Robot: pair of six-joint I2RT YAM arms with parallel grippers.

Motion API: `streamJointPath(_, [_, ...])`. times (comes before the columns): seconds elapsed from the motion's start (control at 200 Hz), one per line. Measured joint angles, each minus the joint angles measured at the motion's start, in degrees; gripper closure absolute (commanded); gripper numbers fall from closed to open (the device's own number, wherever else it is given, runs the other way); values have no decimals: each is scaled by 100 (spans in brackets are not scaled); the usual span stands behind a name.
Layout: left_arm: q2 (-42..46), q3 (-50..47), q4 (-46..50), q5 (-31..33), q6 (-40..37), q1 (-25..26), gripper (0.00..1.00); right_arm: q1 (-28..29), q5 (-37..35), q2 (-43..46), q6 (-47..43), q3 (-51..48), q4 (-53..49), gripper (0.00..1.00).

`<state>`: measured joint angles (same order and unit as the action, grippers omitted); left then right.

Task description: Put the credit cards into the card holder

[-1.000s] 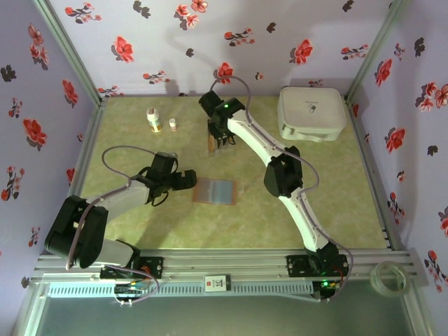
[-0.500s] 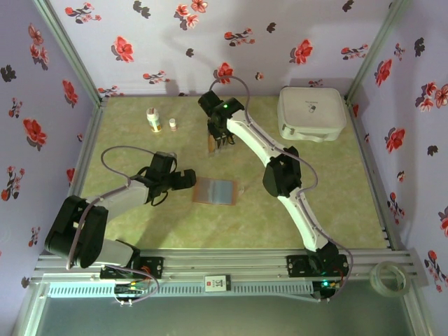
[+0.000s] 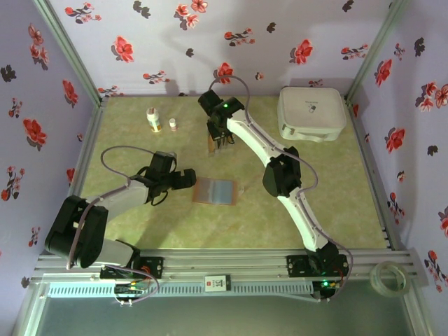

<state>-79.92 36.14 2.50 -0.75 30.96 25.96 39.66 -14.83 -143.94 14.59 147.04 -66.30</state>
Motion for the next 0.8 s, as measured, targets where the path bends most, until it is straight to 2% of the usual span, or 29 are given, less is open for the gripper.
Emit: streamJointPath(0.8, [0,0,9,0,0,0,0,0,293,577,2,-50,42,100])
